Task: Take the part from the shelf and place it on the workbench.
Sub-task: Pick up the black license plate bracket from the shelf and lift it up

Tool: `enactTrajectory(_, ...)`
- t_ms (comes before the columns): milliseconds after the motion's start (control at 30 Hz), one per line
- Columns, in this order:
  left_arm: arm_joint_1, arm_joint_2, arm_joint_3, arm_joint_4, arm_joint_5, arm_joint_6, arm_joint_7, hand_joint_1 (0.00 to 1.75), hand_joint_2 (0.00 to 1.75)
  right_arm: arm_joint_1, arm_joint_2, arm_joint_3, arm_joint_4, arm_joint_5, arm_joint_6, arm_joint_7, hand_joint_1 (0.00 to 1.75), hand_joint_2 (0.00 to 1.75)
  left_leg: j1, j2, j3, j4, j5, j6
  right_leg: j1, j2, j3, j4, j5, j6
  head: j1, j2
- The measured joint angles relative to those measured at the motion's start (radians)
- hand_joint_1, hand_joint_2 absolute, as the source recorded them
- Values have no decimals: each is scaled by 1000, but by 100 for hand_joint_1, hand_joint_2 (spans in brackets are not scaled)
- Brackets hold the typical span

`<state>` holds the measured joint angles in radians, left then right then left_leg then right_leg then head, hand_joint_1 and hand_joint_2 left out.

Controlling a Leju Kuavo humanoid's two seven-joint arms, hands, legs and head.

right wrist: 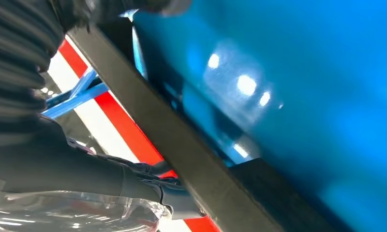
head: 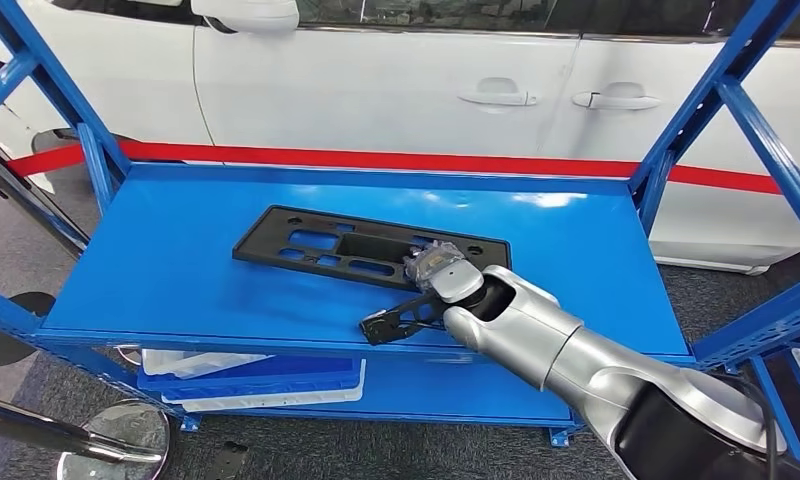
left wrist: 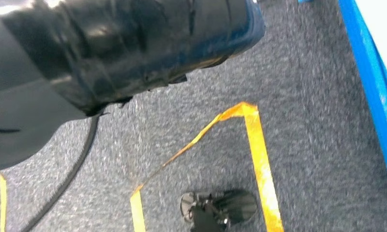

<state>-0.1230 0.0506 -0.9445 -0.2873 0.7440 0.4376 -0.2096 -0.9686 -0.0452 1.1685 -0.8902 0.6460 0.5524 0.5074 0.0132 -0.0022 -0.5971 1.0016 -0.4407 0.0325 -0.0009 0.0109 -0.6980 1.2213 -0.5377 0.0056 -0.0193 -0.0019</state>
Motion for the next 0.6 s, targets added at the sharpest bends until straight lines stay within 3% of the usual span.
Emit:
enactTrajectory(67, 0, 1, -2, 0, 0, -8, -14, 0, 0, 6, -3, 3, 3, 0, -10, 4, 175, 175, -1, 0, 1, 0, -1, 1, -2, 0, -45, 88, -24, 2, 0, 0)
enactTrajectory(100, -1, 1, -2, 0, 1, -16, -25, 0, 0, 8, -5, 4, 5, 1, -16, 5, 175, 175, -1, 0, 2, 1, -3, 1, -3, -1, -43, 81, -9, 1, 0, 0)
enactTrajectory(167, -1, 1, -3, 0, 4, -32, -47, 0, 0, 7, -6, 6, 6, 3, -24, 6, 175, 175, -1, -2, 8, 1, -6, -1, -3, -1, 12, -33, 60, -3, 0, 0)
enactTrajectory(233, -2, 0, -3, 0, 7, -42, -62, 0, 0, 5, -6, 7, 8, 6, -29, 6, 175, 175, -1, -4, 15, 0, -11, -7, -1, -2, 75, -161, 100, -10, 0, 0)
enactTrajectory(267, -3, 0, -3, 0, 9, -45, -66, 0, 0, 3, -6, 8, 8, 8, -31, 6, 175, 175, -1, -4, 16, 0, -12, -12, 1, -1, 91, -193, 105, -13, 0, 0)
enactTrajectory(367, -5, 1, -3, 0, 16, -65, -89, 0, 0, -4, -9, 10, 9, 13, -35, 10, 175, 175, -1, -4, 21, -7, -13, -29, 7, 3, 100, -209, 102, -26, 0, 0)
enactTrajectory(433, -6, 4, -3, 0, 26, -91, -120, 0, 87, -7, -12, 10, 9, 18, -44, 14, 175, 175, 0, -4, 18, 10, -30, -39, 2, 2, 111, -218, 106, -36, -3, 0)
enactTrajectory(500, -7, 6, -3, 0, 31, -107, -152, 0, 175, -7, -13, 10, 9, 35, -71, 22, 175, 175, 1, -3, -24, 106, -84, -46, 0, -1, 117, -223, 108, -42, -6, 0)
enactTrajectory(567, -8, 6, -3, 0, 30, -108, -173, 0, 175, -2, -16, 10, 9, 68, -116, 35, 175, 175, 2, -3, -87, 237, -138, -51, 1, -3, 117, -223, 107, -45, -8, 0)
enactTrajectory(600, -7, 6, -3, 0, 28, -107, -179, 0, 175, 1, -18, 10, 8, 85, -138, 40, 175, 175, 2, -3, -105, 269, -142, -52, 2, -3, 116, -221, 106, -46, -8, 0)
